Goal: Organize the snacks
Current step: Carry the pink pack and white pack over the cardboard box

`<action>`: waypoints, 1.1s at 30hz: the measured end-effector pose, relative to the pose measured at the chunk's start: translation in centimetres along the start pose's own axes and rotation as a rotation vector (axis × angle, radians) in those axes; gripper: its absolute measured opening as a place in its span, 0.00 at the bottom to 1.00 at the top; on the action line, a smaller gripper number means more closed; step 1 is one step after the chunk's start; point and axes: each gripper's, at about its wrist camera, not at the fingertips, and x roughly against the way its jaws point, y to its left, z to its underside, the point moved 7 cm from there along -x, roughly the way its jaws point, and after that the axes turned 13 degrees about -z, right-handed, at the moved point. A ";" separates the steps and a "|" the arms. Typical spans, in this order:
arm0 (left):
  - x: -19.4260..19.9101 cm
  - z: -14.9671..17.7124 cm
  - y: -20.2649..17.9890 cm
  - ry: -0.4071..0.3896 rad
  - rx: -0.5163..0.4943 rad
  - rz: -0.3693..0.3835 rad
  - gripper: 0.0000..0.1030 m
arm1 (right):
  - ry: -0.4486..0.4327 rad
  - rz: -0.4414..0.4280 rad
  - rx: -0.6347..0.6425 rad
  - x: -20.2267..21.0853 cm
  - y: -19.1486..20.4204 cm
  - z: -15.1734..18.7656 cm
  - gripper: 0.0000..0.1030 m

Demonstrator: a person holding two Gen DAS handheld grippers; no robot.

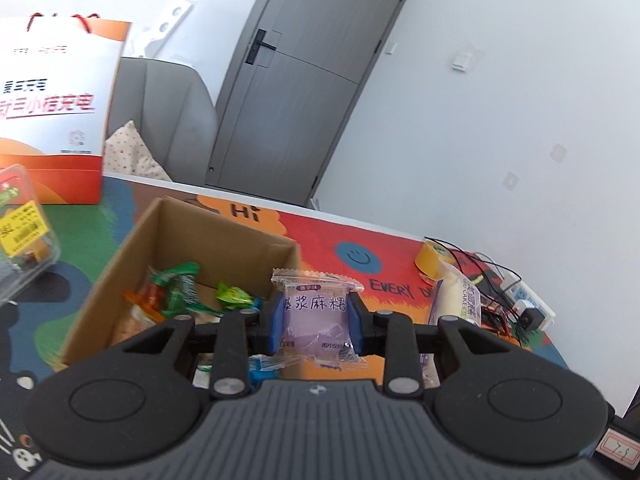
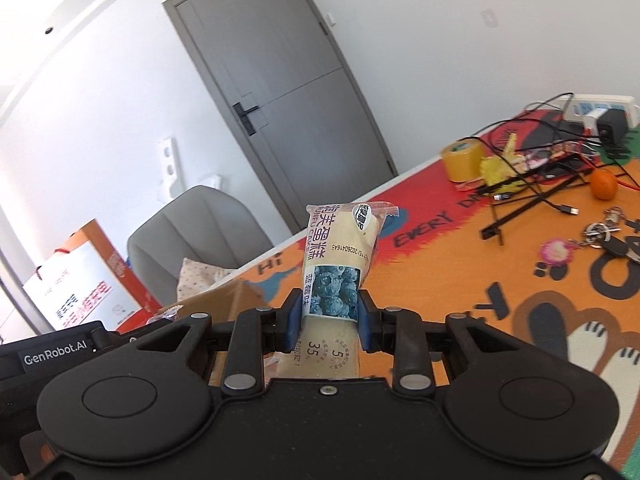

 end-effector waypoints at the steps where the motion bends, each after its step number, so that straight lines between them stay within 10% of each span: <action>1: 0.1 -0.2 0.5 -0.003 0.006 -0.004 0.30 | 0.002 -0.005 0.005 -0.1 0.5 0.1 0.28; 33: -0.8 -3.0 11.8 -0.008 0.129 -0.068 0.43 | 0.130 -0.129 0.117 -7.4 9.9 3.0 0.28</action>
